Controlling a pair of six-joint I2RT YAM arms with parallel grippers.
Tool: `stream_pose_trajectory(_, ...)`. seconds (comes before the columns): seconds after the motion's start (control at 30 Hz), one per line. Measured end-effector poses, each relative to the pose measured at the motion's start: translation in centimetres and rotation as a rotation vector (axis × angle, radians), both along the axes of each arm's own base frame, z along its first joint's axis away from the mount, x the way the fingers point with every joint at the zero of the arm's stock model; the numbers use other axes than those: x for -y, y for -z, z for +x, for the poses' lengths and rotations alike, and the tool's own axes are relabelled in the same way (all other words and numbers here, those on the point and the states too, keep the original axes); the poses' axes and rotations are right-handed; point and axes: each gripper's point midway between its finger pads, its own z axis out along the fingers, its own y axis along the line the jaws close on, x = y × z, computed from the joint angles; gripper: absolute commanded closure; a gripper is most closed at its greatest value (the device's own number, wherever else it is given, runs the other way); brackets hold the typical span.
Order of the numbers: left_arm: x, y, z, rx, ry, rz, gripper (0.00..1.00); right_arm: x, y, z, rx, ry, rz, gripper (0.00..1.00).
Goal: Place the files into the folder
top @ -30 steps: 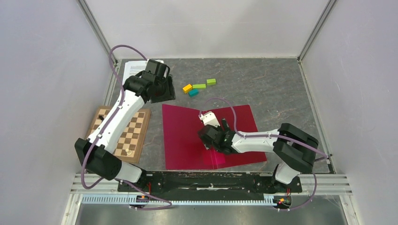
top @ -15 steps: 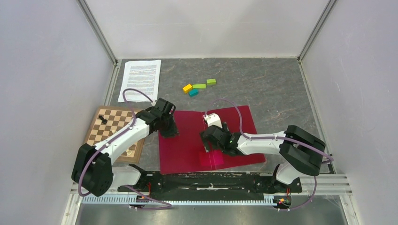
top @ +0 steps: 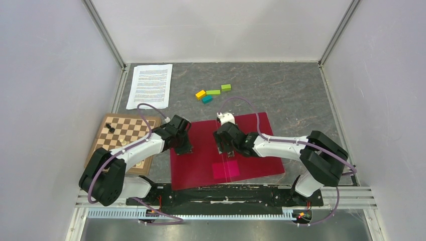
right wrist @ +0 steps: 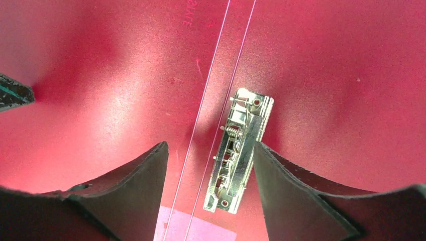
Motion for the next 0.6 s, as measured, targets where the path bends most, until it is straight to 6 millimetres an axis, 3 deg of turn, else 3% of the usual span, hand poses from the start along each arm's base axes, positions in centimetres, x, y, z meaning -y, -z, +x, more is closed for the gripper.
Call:
stream_pose_trajectory(0.23, -1.0, 1.3, -0.5, 0.003, -0.05, 0.058, 0.98, 0.9, 0.1, -0.8, -0.018, 0.004, 0.004, 0.51)
stream_pose_trajectory(0.4, -0.1, 1.3, -0.7, 0.031, -0.073, 0.08, 0.98, 2.0, -0.8, -2.0, -0.017, -0.006, 0.027, 0.63)
stream_pose_trajectory(0.6, 1.3, 1.3, -0.5, 0.028, -0.116, 0.086, 0.98, 1.9, -1.0, -3.3, -0.01, -0.036, 0.003, 0.73)
